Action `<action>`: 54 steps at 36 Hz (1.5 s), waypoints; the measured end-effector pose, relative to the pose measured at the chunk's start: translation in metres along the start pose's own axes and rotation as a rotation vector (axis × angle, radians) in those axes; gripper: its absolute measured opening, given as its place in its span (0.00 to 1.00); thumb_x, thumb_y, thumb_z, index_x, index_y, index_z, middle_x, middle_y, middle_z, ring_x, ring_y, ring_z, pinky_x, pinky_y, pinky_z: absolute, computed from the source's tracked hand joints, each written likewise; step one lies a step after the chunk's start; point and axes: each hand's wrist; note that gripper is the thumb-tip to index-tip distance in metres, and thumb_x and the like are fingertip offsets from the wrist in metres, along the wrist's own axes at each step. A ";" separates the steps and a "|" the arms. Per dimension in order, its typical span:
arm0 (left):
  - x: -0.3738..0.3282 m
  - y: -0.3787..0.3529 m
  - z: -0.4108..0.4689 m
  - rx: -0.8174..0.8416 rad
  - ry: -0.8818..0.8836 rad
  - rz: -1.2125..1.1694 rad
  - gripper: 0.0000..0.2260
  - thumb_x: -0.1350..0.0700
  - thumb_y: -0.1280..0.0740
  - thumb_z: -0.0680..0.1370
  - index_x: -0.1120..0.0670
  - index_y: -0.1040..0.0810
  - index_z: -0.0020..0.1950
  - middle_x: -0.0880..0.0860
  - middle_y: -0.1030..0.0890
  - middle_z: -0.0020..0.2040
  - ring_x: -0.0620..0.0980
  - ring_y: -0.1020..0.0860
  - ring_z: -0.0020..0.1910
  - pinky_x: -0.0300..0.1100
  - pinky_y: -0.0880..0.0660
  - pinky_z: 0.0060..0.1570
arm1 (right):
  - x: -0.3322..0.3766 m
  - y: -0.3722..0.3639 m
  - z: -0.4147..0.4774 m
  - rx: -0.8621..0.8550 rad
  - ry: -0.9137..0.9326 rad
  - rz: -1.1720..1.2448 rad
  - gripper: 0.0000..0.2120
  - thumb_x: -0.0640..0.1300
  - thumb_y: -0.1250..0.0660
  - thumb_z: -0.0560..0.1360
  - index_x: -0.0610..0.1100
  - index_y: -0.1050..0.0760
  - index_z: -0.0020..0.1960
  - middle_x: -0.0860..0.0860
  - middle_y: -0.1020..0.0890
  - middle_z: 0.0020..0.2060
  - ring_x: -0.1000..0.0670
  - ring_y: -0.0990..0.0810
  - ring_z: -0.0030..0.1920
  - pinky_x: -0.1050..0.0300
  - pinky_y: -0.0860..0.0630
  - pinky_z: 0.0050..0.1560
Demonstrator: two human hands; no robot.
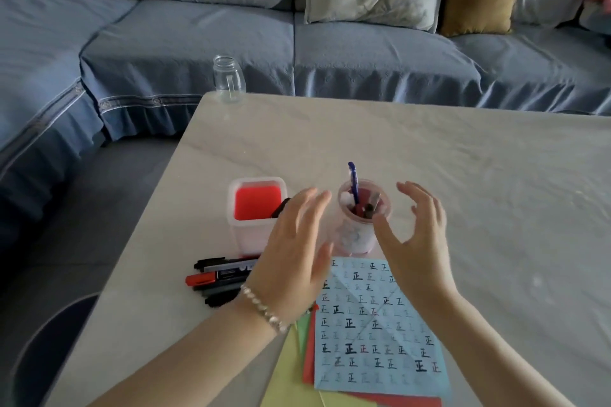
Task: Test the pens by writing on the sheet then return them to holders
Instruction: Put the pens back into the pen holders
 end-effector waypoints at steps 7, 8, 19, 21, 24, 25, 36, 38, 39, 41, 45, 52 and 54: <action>0.033 0.030 -0.084 0.156 0.150 0.309 0.14 0.48 0.32 0.69 0.51 0.27 0.51 0.48 0.21 0.47 0.46 0.24 0.47 0.42 0.25 0.46 | 0.005 -0.016 -0.042 0.270 0.268 -0.095 0.08 0.39 0.34 0.71 0.47 0.23 0.49 0.63 0.28 0.48 0.65 0.33 0.53 0.79 0.42 0.56; 0.035 0.031 -0.091 0.201 0.178 0.353 0.17 0.48 0.25 0.65 0.52 0.24 0.49 0.48 0.20 0.46 0.48 0.22 0.45 0.43 0.24 0.44 | 0.006 -0.022 -0.047 0.363 0.277 -0.108 0.08 0.39 0.34 0.72 0.47 0.22 0.50 0.65 0.28 0.47 0.66 0.33 0.52 0.80 0.42 0.56; 0.051 0.028 -0.111 0.293 0.315 0.398 0.17 0.52 0.18 0.54 0.52 0.20 0.38 0.49 0.26 0.35 0.52 0.23 0.33 0.44 0.27 0.28 | 0.003 -0.089 -0.068 0.847 0.500 -0.560 0.19 0.46 0.36 0.74 0.45 0.31 0.64 0.50 0.29 0.62 0.48 0.34 0.65 0.52 0.39 0.66; 0.051 0.027 -0.112 0.312 0.311 0.404 0.20 0.51 0.18 0.52 0.53 0.20 0.38 0.49 0.25 0.35 0.52 0.23 0.32 0.45 0.26 0.27 | 0.003 -0.092 -0.068 0.819 0.528 -0.598 0.18 0.45 0.34 0.73 0.42 0.29 0.62 0.47 0.27 0.59 0.45 0.32 0.63 0.50 0.35 0.64; 0.051 0.027 -0.110 0.337 0.325 0.420 0.22 0.49 0.18 0.49 0.53 0.21 0.37 0.49 0.25 0.35 0.52 0.23 0.32 0.44 0.26 0.27 | 0.001 -0.094 -0.068 0.797 0.562 -0.622 0.18 0.45 0.32 0.71 0.41 0.28 0.59 0.46 0.26 0.56 0.44 0.29 0.59 0.48 0.32 0.60; 0.051 0.028 -0.110 0.337 0.339 0.419 0.22 0.48 0.18 0.49 0.53 0.21 0.37 0.49 0.25 0.35 0.52 0.23 0.32 0.44 0.26 0.27 | 0.003 -0.095 -0.067 0.786 0.582 -0.634 0.18 0.45 0.32 0.72 0.41 0.28 0.59 0.46 0.26 0.56 0.44 0.29 0.59 0.48 0.32 0.60; 0.050 0.027 -0.122 0.390 0.517 0.377 0.18 0.44 0.35 0.74 0.54 0.26 0.59 0.52 0.27 0.55 0.53 0.28 0.55 0.43 0.32 0.54 | 0.012 -0.101 -0.063 0.855 0.672 -0.817 0.13 0.44 0.34 0.71 0.39 0.25 0.53 0.45 0.25 0.52 0.45 0.26 0.54 0.52 0.31 0.56; 0.049 0.025 -0.124 0.426 0.468 0.416 0.18 0.44 0.37 0.76 0.54 0.27 0.59 0.52 0.26 0.55 0.53 0.28 0.55 0.43 0.32 0.54 | 0.008 -0.104 -0.064 0.813 0.729 -0.832 0.13 0.46 0.26 0.55 0.42 0.22 0.38 0.48 0.22 0.37 0.48 0.21 0.39 0.58 0.24 0.40; 0.049 0.025 -0.124 0.463 0.448 0.460 0.19 0.42 0.40 0.77 0.53 0.29 0.61 0.51 0.27 0.56 0.51 0.29 0.56 0.41 0.33 0.54 | 0.006 -0.106 -0.064 0.793 0.748 -0.851 0.13 0.46 0.25 0.50 0.44 0.23 0.33 0.50 0.22 0.33 0.50 0.22 0.34 0.61 0.24 0.35; 0.050 0.023 -0.123 0.517 0.419 0.549 0.19 0.41 0.44 0.78 0.53 0.32 0.63 0.50 0.29 0.58 0.50 0.30 0.57 0.40 0.34 0.55 | 0.004 -0.109 -0.066 0.743 0.815 -0.889 0.10 0.44 0.28 0.52 0.46 0.24 0.31 0.51 0.23 0.31 0.51 0.24 0.31 0.61 0.25 0.32; 0.048 0.024 -0.117 0.557 0.387 0.559 0.17 0.44 0.45 0.79 0.54 0.34 0.62 0.51 0.30 0.59 0.50 0.29 0.56 0.39 0.35 0.51 | -0.004 -0.110 -0.067 0.666 0.912 -0.890 0.06 0.42 0.32 0.56 0.46 0.26 0.33 0.52 0.25 0.30 0.51 0.26 0.30 0.60 0.29 0.31; 0.051 0.031 -0.116 0.479 0.332 0.386 0.13 0.52 0.28 0.72 0.58 0.25 0.50 0.54 0.24 0.46 0.54 0.22 0.43 0.43 0.27 0.37 | -0.013 -0.105 -0.068 0.663 0.941 -0.816 0.06 0.41 0.30 0.58 0.47 0.25 0.34 0.53 0.25 0.30 0.52 0.26 0.32 0.61 0.30 0.32; 0.051 0.033 -0.118 0.450 0.327 0.336 0.14 0.55 0.22 0.65 0.59 0.24 0.42 0.54 0.23 0.37 0.54 0.22 0.35 0.42 0.27 0.29 | -0.015 -0.103 -0.066 0.640 0.986 -0.811 0.02 0.41 0.34 0.63 0.48 0.25 0.34 0.53 0.25 0.31 0.52 0.26 0.32 0.61 0.28 0.33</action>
Point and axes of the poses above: each hand's wrist, its own z-axis towards the middle knuckle, its own y-axis out of the back of the hand, x = y × z
